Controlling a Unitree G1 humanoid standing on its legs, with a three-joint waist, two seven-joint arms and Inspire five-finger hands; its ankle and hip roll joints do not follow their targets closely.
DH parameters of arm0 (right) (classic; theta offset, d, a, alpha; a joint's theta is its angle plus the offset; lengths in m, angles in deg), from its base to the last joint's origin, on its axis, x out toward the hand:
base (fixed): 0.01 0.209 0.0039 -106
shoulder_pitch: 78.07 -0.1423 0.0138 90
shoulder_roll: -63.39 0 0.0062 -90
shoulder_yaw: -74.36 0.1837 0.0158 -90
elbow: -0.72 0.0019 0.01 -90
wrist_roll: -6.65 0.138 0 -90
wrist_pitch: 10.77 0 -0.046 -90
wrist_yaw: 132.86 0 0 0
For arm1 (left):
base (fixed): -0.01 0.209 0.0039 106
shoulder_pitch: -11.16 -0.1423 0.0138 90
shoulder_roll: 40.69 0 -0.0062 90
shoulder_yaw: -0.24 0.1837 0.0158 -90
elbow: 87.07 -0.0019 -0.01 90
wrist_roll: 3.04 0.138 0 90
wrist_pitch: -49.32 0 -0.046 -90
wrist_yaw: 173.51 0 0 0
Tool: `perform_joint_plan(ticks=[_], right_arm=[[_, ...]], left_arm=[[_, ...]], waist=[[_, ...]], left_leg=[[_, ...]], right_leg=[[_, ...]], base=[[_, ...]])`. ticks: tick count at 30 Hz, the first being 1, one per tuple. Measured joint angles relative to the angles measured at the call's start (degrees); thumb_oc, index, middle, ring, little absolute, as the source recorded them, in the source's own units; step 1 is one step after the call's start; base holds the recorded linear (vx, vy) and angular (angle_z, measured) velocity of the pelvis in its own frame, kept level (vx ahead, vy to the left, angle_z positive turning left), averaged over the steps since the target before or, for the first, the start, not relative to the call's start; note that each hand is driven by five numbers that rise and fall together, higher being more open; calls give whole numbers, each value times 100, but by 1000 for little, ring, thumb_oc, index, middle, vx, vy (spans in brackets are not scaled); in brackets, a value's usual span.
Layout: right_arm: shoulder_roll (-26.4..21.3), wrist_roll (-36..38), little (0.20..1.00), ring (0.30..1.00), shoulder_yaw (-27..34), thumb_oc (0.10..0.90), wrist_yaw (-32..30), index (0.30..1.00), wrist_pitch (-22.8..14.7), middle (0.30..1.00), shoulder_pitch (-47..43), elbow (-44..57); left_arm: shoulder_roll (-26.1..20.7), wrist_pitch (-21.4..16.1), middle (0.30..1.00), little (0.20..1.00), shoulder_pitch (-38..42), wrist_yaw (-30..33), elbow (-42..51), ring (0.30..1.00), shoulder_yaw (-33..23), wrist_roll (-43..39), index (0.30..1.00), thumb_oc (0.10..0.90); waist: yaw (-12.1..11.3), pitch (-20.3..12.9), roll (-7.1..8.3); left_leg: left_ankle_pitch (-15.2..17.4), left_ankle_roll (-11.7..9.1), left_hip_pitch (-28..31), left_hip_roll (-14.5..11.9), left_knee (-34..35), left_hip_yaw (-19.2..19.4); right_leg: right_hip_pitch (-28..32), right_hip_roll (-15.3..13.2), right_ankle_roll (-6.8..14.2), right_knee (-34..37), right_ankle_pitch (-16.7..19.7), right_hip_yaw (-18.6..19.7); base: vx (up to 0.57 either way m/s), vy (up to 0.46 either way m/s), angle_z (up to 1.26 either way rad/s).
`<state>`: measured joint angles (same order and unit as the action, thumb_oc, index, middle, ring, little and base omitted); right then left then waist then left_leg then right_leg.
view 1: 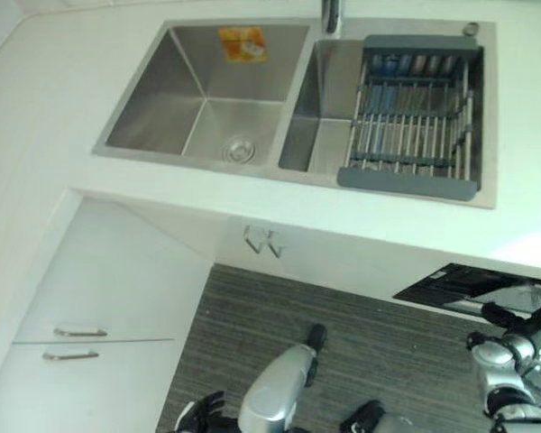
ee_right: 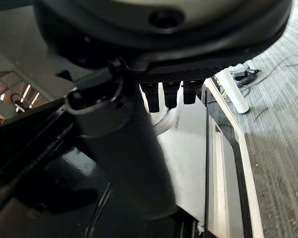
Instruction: Place the dishes in the dishwasher.
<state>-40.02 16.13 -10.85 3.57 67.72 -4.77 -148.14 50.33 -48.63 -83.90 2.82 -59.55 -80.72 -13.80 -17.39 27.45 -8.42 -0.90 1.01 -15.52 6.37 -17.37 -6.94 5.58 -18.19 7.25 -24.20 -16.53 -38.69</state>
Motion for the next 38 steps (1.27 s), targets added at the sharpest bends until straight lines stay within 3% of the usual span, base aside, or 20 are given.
perform_joint_plan(ticks=[7,9,15,18,22,24,27,29,30,34,38], right_arm=[[-269,1,900,900,-7,800,316,900,816,900,-178,-1],[-279,3,900,900,-28,800,431,900,990,900,-245,-1],[-255,-20,900,900,-265,800,550,900,1042,900,-160,4],[-48,-73,900,900,-575,800,573,900,880,900,121,242],[282,-524,900,900,-1177,800,653,900,18,900,939,811],[407,-1007,900,900,-1450,800,1055,900,-355,900,1577,955],[686,-1180,900,900,-1654,800,1599,900,-606,900,1837,840],[718,-1180,900,900,-1630,800,1716,900,-655,900,1916,719],[881,-1155,900,900,-1557,800,1999,900,-806,900,1929,373],[1096,-1145,900,900,-1515,800,2253,900,-781,900,2144,175],[1112,-1148,900,900,-1534,800,2626,900,-689,900,2211,189]], left_arm=[[-300,-118,900,900,14,-153,1,900,-218,-9,900,800],[-398,-122,900,900,16,-116,0,900,-348,-10,900,800],[-380,-428,900,900,91,411,137,900,-719,-152,900,800],[-396,-486,900,900,253,808,355,900,-1139,-232,900,800],[-412,-483,900,900,424,1351,942,900,-1292,-183,900,800],[-415,-509,900,900,221,1477,1410,900,-1335,-172,900,800],[-411,-501,900,900,172,1424,1726,900,-1316,-159,900,800],[-400,-492,900,900,205,1324,1766,900,-1308,-247,900,800],[-385,-303,900,900,156,761,1774,900,-1302,-627,900,800],[-189,98,900,900,182,-26,1548,900,-867,-704,900,800],[141,411,900,900,268,-498,986,900,-692,-715,900,800]], waist=[[-59,56,73],[-66,110,158],[-40,122,178],[-41,111,184],[31,-23,226],[44,-409,351],[189,-781,416],[310,-829,438],[387,-966,555],[715,-1153,740],[1174,-1299,683]], left_leg=[[-37,-27,-140,-8,-18,-95],[-91,-43,-132,-21,61,-138],[-220,-40,113,-50,285,-190],[-218,-44,379,-158,426,-204],[-226,-106,577,-336,536,-138],[-298,-153,536,-350,568,-46],[-297,-198,567,-542,569,47],[-294,-237,584,-611,574,58],[-283,-311,591,-727,571,200],[-293,-401,568,-964,563,439],[-281,-406,506,-1166,591,814]], right_leg=[[1,83,49,127,136,-143],[0,144,41,239,192,-149],[166,262,13,500,296,-101],[429,427,-18,726,314,-68],[476,510,-118,632,177,83],[350,493,-114,495,88,203],[276,627,-210,487,36,311],[259,636,-256,471,9,323],[109,671,-345,335,-63,519],[-229,759,-495,130,-112,843],[-569,820,-608,-23,-52,1222]], base=[[3,19,8],[-15,-2,6],[-16,-37,0],[-11,-90,-2],[-42,-98,-16],[-61,-103,-19],[-79,-104,-18],[-82,-88,-21],[-96,-59,-40],[-95,-30,-46],[-76,-7,-59]])
